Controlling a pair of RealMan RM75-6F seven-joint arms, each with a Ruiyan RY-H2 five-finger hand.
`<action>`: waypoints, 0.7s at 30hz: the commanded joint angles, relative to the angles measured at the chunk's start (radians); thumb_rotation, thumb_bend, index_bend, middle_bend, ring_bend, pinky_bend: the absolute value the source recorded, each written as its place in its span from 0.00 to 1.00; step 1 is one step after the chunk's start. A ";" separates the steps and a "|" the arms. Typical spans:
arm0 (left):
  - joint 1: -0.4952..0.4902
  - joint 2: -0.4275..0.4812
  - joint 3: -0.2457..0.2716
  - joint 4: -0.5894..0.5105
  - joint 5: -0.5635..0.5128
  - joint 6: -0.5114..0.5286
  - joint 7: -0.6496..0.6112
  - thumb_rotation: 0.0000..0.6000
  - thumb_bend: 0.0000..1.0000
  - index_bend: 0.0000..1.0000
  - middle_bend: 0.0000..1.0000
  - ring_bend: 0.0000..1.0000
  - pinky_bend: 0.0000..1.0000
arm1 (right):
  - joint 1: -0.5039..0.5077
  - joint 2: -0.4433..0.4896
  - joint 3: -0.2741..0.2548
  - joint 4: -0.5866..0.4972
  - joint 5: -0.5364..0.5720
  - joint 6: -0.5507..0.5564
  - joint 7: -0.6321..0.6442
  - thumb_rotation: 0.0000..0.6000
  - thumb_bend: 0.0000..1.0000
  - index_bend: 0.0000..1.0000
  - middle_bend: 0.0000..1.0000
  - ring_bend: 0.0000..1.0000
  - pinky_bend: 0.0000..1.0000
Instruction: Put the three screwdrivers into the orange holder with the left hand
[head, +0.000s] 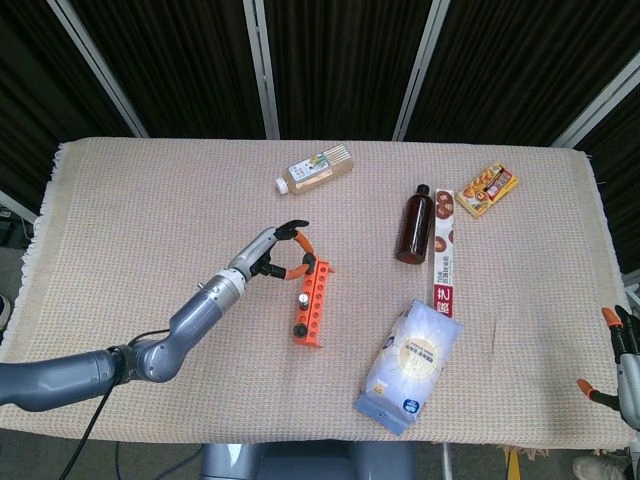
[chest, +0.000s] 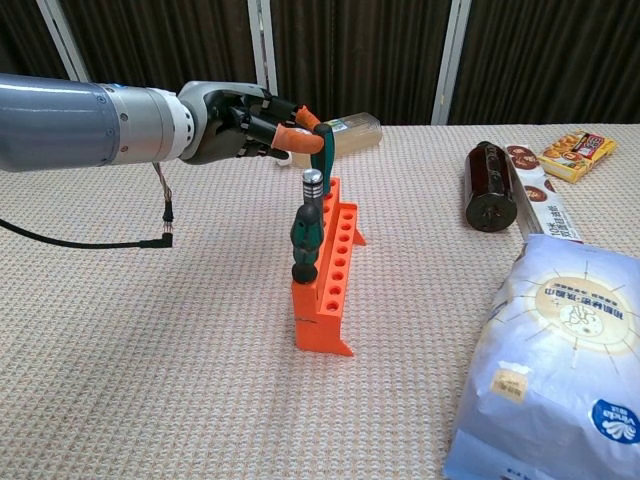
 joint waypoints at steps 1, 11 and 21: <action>0.000 -0.002 0.000 0.000 -0.002 0.001 0.003 1.00 0.38 0.55 0.04 0.00 0.00 | 0.000 0.000 0.000 -0.001 0.000 0.000 0.000 1.00 0.00 0.00 0.00 0.00 0.00; 0.006 -0.004 0.000 0.002 0.003 -0.004 0.008 1.00 0.38 0.45 0.03 0.00 0.00 | 0.000 0.000 0.001 -0.001 0.001 0.000 -0.001 1.00 0.00 0.00 0.00 0.00 0.00; 0.012 -0.001 -0.005 -0.005 0.011 -0.010 0.007 1.00 0.38 0.31 0.00 0.00 0.00 | 0.000 0.000 0.001 -0.002 0.000 0.001 -0.004 1.00 0.00 0.00 0.00 0.00 0.00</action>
